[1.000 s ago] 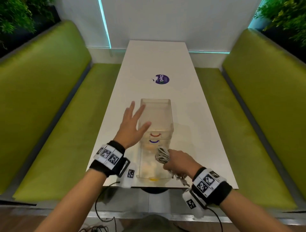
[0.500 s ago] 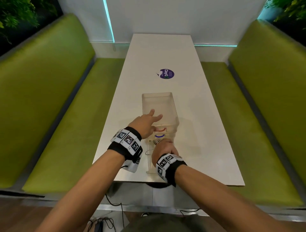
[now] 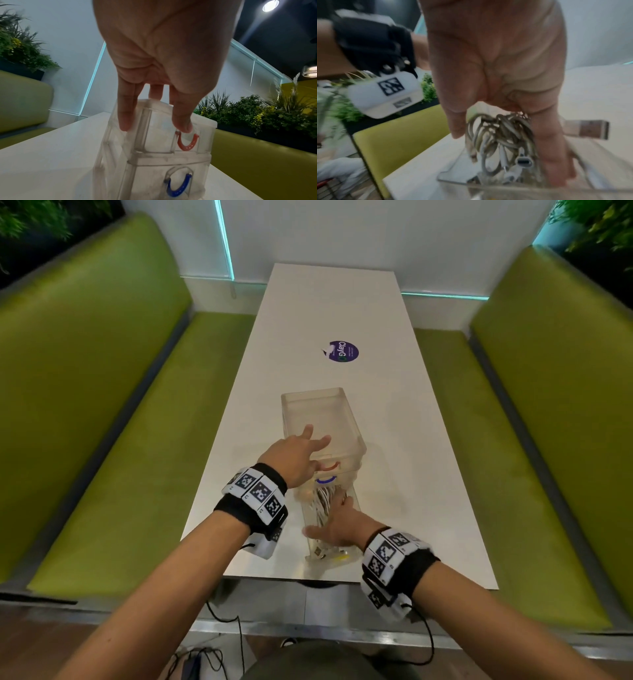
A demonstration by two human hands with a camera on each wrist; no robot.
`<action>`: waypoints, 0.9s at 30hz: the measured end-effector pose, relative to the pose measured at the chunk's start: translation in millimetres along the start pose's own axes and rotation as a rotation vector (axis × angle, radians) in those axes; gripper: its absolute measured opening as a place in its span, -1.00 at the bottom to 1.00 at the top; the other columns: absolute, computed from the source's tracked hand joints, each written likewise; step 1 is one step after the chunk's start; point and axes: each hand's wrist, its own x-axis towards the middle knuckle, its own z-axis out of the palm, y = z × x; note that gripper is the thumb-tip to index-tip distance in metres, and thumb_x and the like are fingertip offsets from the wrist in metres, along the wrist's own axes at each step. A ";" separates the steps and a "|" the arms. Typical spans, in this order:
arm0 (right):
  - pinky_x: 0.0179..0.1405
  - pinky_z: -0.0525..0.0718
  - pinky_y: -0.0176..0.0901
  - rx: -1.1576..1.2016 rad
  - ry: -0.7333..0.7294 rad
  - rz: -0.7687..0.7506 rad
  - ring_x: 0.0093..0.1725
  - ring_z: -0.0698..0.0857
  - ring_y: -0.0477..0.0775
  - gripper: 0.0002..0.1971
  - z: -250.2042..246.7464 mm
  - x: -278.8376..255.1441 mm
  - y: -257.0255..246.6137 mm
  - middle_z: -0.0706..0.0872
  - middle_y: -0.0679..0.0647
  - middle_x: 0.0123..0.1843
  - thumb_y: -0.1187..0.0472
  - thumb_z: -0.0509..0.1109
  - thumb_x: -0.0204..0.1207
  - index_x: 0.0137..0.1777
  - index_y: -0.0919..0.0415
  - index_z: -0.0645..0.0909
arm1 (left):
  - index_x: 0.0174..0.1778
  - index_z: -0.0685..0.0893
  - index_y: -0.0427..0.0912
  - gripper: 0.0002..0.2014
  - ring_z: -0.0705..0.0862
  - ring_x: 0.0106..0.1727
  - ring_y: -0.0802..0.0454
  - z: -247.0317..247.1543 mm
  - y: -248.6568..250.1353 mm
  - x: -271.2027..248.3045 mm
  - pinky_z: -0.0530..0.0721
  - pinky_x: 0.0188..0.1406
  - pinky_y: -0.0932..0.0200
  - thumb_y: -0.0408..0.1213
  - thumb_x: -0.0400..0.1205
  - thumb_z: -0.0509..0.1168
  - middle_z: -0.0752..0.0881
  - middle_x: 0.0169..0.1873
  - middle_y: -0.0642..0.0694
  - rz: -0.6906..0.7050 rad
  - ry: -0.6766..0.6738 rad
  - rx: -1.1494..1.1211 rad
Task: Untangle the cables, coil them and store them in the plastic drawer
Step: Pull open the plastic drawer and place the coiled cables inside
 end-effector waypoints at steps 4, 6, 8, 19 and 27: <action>0.29 0.43 0.11 -0.336 0.274 -0.083 0.42 0.41 0.29 -0.13 13.5 -22.4 2.6 0.38 0.29 0.54 -0.30 0.11 0.58 0.67 0.27 -0.06 | 0.64 0.17 0.15 -0.45 0.37 0.55 -0.24 0.0 0.3 -0.5 0.38 0.44 -0.07 -0.05 0.72 0.16 0.01 0.69 -0.13 0.000 -0.001 -0.018; 0.28 0.35 0.14 -0.500 0.380 -0.067 0.39 0.36 0.29 -0.17 20.9 -27.6 2.7 0.44 0.28 0.49 -0.34 0.01 0.59 0.65 0.26 0.03 | 0.64 0.17 0.15 -0.45 0.37 0.55 -0.24 0.0 -0.3 -0.5 0.38 0.43 -0.06 -0.07 0.72 0.17 0.01 0.69 -0.13 -0.001 0.002 -0.024; 0.50 0.12 0.29 -0.473 0.348 -0.063 0.58 0.13 0.41 -0.15 28.9 -26.2 9.4 0.17 0.39 0.63 -0.34 -0.04 0.60 0.67 0.26 -0.09 | 0.64 0.17 0.15 -0.45 0.37 0.55 -0.23 0.5 0.0 0.0 0.37 0.43 -0.05 -0.07 0.72 0.17 0.01 0.69 -0.12 -0.001 -0.002 -0.027; 0.45 0.36 0.13 -0.133 0.325 -0.237 0.54 0.30 0.40 -0.31 46.1 -27.7 8.6 0.09 0.45 0.63 -0.01 0.09 0.71 0.66 0.36 -0.10 | 0.63 0.17 0.18 -0.45 0.37 0.55 -0.24 -0.2 -0.1 0.2 0.39 0.44 -0.08 -0.05 0.71 0.16 0.02 0.69 -0.11 -0.010 -0.006 -0.026; 0.14 0.58 0.07 -0.077 0.159 -0.257 0.27 0.58 0.41 -0.29 29.2 -20.8 12.4 0.10 0.44 0.63 0.00 0.14 0.69 0.67 0.28 -0.11 | 0.63 0.18 0.17 -0.45 0.39 0.53 -0.24 -1.4 -0.3 -0.9 0.41 0.41 -0.07 -0.05 0.71 0.17 0.04 0.69 -0.10 -0.007 -0.007 -0.021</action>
